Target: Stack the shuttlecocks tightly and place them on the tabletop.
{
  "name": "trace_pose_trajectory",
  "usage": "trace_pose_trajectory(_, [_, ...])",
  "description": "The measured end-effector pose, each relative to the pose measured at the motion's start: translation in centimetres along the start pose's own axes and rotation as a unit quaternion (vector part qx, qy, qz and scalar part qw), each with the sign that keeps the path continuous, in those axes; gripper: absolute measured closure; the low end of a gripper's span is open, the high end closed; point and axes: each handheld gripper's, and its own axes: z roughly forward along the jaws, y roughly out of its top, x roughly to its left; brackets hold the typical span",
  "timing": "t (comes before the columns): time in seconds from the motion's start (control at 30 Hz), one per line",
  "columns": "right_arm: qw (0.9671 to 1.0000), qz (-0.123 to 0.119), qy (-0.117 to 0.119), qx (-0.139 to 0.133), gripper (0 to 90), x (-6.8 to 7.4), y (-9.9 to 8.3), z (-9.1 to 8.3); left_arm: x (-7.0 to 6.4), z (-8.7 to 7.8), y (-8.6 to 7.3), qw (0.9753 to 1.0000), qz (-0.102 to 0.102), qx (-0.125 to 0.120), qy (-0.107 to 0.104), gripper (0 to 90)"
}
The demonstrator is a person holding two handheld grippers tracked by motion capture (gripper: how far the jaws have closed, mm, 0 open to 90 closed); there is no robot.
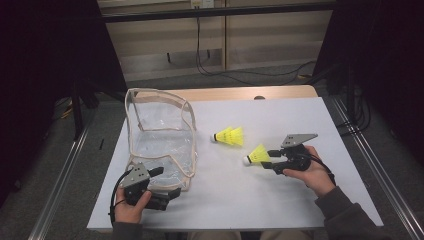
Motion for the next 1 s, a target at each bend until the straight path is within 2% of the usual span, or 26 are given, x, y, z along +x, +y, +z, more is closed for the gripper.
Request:
trace_pose_trajectory(0.23, [0.9997,-0.017,0.005,0.015,64.0,0.25,-0.16,0.49,-0.01,0.0,0.01,1.0,0.0,0.0,0.0,3.0])
trace_pose_trajectory(0.43, [0.9996,-0.023,0.013,0.014,74.0,0.49,-0.13,0.79,-0.04,-0.02,0.03,1.0,0.0,0.002,0.001,3.0])
trace_pose_trajectory(0.5, [0.9993,-0.027,0.018,0.017,82.6,0.6,-0.12,0.89,-0.04,-0.03,0.03,1.0,0.0,0.002,0.001,3.0])
trace_pose_trajectory(0.57, [0.9991,-0.029,0.024,0.018,85.5,0.6,-0.14,0.95,-0.03,-0.02,0.02,1.0,0.0,0.0,0.0,2.9])
trace_pose_trajectory(0.77, [0.9989,-0.032,0.029,0.02,88.7,0.54,-0.14,0.93,-0.01,-0.04,0.02,1.0,0.0,0.001,0.0,3.0])
trace_pose_trajectory(1.0, [0.9995,-0.022,0.023,-0.001,89.1,0.08,0.04,0.33,-0.04,-0.04,0.04,1.0,0.0,0.002,0.001,2.9])
